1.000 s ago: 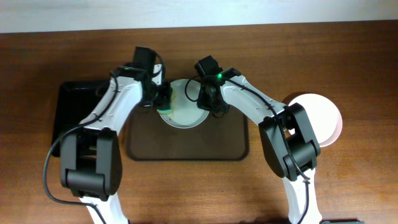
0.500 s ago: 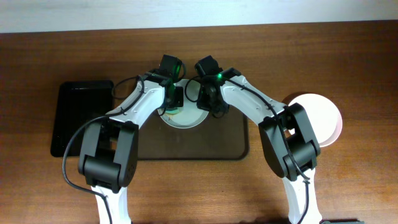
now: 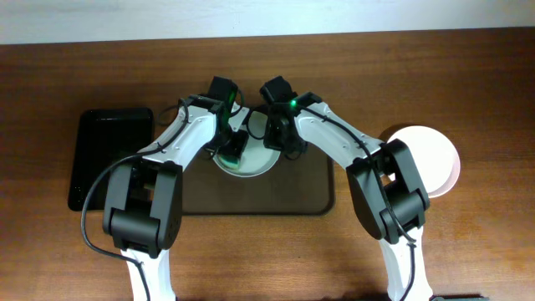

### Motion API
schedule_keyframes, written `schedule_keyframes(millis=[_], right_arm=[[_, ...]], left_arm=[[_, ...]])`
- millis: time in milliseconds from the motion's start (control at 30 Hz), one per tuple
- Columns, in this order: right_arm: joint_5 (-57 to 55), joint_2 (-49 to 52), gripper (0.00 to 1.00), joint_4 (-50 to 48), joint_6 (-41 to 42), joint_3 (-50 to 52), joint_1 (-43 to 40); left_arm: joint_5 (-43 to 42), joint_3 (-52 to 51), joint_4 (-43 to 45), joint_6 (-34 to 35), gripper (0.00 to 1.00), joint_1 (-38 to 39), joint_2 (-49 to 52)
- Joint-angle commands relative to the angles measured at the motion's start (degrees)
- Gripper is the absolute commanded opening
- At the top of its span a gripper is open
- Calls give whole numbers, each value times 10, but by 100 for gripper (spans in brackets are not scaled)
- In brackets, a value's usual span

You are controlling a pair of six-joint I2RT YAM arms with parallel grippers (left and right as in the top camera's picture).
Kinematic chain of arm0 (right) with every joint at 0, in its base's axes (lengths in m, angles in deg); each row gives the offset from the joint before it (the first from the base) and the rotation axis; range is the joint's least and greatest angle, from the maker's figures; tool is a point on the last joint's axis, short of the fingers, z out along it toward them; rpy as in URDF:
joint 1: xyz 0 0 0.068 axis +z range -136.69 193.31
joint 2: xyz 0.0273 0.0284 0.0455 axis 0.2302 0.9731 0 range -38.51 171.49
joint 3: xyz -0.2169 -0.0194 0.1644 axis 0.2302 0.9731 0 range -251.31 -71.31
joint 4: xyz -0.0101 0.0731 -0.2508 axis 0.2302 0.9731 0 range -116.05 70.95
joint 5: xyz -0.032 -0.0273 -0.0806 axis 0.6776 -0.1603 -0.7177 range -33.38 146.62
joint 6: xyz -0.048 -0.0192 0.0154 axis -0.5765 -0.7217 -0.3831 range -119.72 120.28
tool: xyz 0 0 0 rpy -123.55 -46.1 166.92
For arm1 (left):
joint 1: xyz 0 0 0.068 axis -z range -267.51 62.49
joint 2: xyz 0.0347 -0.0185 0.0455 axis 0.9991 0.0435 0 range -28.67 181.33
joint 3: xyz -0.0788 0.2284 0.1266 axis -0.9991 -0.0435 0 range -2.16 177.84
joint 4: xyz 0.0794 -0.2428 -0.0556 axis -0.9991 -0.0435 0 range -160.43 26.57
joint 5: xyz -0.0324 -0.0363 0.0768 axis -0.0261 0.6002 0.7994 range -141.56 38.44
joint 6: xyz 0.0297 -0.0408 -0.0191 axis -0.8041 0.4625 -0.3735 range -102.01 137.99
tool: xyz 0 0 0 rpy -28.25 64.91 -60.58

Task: Clean dirty plates on tray and stack at the side
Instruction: 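Scrub the last plate with the sponge in the left gripper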

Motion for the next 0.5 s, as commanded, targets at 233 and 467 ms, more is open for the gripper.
schedule_keyframes(millis=[233, 467], right_arm=[[-5, 11, 4, 3, 0, 4, 5], [-5, 11, 4, -3, 0, 4, 10]], left_arm=[[37, -18, 192, 84, 0, -8, 35], [198, -18, 116, 201, 1, -10, 35]])
